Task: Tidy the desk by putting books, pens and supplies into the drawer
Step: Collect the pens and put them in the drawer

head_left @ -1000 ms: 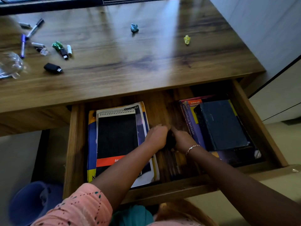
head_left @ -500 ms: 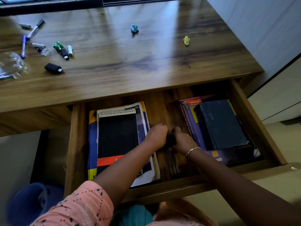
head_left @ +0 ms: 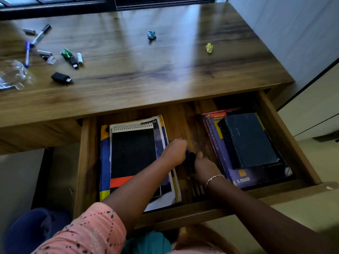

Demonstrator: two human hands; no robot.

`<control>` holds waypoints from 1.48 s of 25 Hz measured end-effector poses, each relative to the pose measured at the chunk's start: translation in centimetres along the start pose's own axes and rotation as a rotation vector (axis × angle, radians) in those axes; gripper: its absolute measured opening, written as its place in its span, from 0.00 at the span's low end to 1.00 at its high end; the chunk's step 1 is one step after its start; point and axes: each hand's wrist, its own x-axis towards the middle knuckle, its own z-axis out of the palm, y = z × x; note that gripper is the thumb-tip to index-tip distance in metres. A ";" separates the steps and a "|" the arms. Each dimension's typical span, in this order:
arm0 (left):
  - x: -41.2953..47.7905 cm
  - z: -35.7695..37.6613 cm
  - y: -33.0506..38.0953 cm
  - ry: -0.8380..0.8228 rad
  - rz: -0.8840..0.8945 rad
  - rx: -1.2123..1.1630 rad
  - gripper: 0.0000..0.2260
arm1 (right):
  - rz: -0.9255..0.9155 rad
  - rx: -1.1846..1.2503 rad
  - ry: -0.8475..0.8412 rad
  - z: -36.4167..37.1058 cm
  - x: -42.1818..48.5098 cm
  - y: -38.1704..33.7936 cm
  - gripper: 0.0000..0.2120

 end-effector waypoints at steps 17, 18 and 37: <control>-6.0 -0.3 0.7 0.437 0.059 -0.077 0.12 | -0.297 0.000 0.204 -2.4 -2.2 0.7 0.19; -6.5 -0.1 1.1 0.438 0.039 -0.056 0.12 | -0.319 -0.011 0.196 -2.4 -2.5 0.7 0.19; -15.2 5.6 6.9 0.558 -0.097 0.034 0.33 | -0.623 -0.145 0.548 1.7 -9.7 3.8 0.22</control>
